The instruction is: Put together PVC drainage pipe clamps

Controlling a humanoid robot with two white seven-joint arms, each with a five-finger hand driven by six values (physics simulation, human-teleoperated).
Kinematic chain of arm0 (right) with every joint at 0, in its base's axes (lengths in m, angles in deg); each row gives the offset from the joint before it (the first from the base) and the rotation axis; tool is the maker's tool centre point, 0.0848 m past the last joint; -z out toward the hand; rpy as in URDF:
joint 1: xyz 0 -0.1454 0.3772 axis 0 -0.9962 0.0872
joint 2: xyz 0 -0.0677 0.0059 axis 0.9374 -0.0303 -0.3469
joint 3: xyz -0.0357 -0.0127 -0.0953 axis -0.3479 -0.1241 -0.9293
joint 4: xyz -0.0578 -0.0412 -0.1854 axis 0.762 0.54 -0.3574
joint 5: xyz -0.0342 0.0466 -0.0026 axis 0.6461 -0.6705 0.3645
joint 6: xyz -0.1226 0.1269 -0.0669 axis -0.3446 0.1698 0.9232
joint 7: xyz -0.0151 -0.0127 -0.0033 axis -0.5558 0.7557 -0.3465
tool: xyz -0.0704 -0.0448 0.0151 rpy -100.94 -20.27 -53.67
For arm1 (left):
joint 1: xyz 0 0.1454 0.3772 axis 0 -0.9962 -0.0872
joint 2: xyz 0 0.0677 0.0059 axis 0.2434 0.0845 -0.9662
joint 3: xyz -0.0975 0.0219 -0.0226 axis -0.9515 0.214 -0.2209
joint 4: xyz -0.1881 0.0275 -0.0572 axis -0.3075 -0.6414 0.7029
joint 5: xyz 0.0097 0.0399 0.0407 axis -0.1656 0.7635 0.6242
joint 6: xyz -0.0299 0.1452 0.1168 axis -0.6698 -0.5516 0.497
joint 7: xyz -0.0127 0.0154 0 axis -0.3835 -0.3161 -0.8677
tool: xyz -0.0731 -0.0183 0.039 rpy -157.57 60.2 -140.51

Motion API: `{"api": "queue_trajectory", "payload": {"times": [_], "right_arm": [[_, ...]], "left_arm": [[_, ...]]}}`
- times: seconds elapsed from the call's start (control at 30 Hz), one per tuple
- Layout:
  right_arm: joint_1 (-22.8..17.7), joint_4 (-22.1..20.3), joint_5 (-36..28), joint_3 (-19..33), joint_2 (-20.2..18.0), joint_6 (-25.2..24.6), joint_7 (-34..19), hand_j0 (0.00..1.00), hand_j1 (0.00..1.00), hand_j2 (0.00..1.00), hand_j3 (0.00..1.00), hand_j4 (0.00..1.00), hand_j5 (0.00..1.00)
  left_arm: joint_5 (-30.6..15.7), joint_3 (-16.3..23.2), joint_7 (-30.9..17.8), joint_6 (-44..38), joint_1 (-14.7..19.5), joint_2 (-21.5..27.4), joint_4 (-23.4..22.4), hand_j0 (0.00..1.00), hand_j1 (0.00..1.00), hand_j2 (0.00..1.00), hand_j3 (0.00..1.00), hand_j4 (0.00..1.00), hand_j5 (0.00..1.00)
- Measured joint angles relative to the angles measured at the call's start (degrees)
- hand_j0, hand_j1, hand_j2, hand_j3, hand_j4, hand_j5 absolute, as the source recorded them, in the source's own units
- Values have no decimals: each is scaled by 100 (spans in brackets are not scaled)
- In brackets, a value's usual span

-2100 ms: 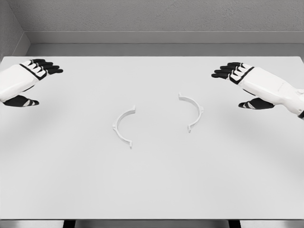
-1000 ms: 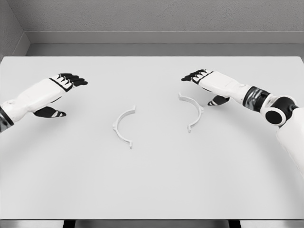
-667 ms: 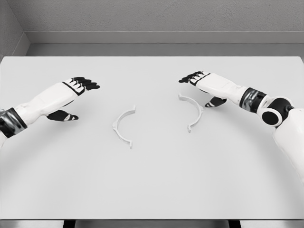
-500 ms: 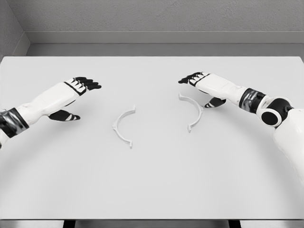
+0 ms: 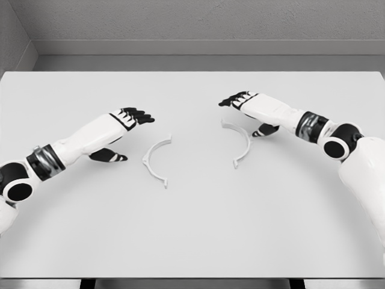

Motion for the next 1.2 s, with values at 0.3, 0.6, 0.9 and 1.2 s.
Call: {"api": "queue_trajectory", "payload": {"times": [0.3, 0.6, 0.9, 1.2], "right_arm": [[53, -15, 1, -105, 89, 0, -8, 100, 100, 100, 100, 100, 100], [97, -38, 8, -206, 183, 0, -8, 100, 100, 100, 100, 100, 100], [123, -221, 5, -339, 243, 0, -16, 100, 100, 100, 100, 100, 100], [114, -422, -1, -499, 280, -1, -17, 100, 100, 100, 100, 100, 100]], "left_arm": [[21, 85, -3, 0, 0, -188, -53, 100, 100, 100, 100, 100, 100], [22, 91, -3, 0, 0, -250, -231, 100, 100, 100, 100, 100, 100], [22, 91, -3, 0, 9, -404, -310, 100, 100, 100, 100, 100, 100], [22, 97, -4, 0, -9, -598, -319, 100, 100, 100, 100, 100, 100]]}}
